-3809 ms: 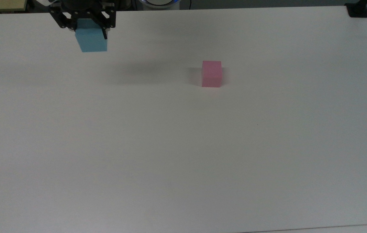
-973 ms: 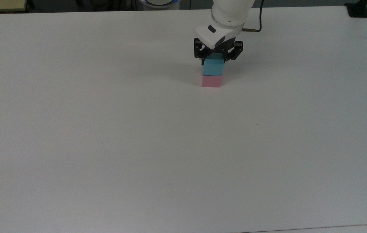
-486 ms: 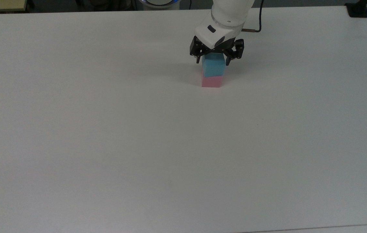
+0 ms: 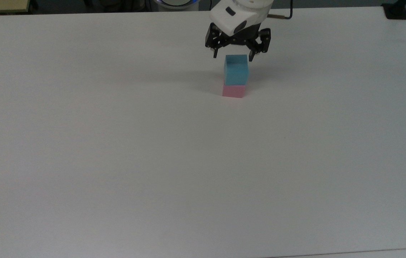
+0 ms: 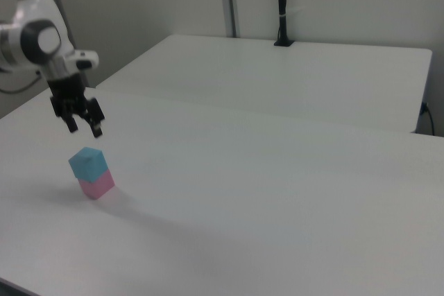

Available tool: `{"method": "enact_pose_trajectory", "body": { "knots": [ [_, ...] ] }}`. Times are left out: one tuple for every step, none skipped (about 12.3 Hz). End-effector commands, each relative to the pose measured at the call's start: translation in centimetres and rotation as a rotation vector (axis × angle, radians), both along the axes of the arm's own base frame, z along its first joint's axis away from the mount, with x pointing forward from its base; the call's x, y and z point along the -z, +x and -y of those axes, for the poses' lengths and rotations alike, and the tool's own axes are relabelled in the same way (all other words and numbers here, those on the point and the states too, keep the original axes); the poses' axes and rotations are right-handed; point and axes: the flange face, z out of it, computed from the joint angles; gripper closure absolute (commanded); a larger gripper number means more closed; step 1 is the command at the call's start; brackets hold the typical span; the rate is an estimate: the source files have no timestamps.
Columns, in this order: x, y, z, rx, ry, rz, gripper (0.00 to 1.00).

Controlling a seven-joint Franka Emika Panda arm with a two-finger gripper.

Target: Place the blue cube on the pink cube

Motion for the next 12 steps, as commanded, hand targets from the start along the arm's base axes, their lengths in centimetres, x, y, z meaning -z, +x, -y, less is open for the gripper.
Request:
{"method": "enact_pose_trajectory", "body": {
  "knots": [
    [-10.2,-0.7,0.7,-0.081,-0.016,-0.045,0.0],
    [-12.9,-1.1,1.0,-0.091,-0.018,-0.059,0.0],
    [-14.4,-1.5,1.3,-0.092,-0.019,-0.065,0.0],
    [-15.3,-1.7,1.5,-0.093,-0.018,-0.063,0.0],
    [-15.6,-1.6,2.2,-0.093,-0.016,-0.058,0.0],
    [-16.1,-1.0,4.2,-0.11,-0.011,-0.056,0.0],
    [-16.8,-0.5,6.7,-0.146,-0.006,-0.06,0.0],
    [-17.5,-0.1,9.7,-0.174,-0.005,-0.075,0.0],
    [-17.7,0.1,12.8,-0.185,-0.001,-0.096,0.0],
    [-18.0,0.4,15.7,-0.174,0.003,-0.098,0.0],
    [-17.9,0.7,18.6,-0.151,0.006,-0.098,0.0],
    [-17.8,0.9,21.3,-0.137,0.013,-0.099,0.0]
  ]
}}
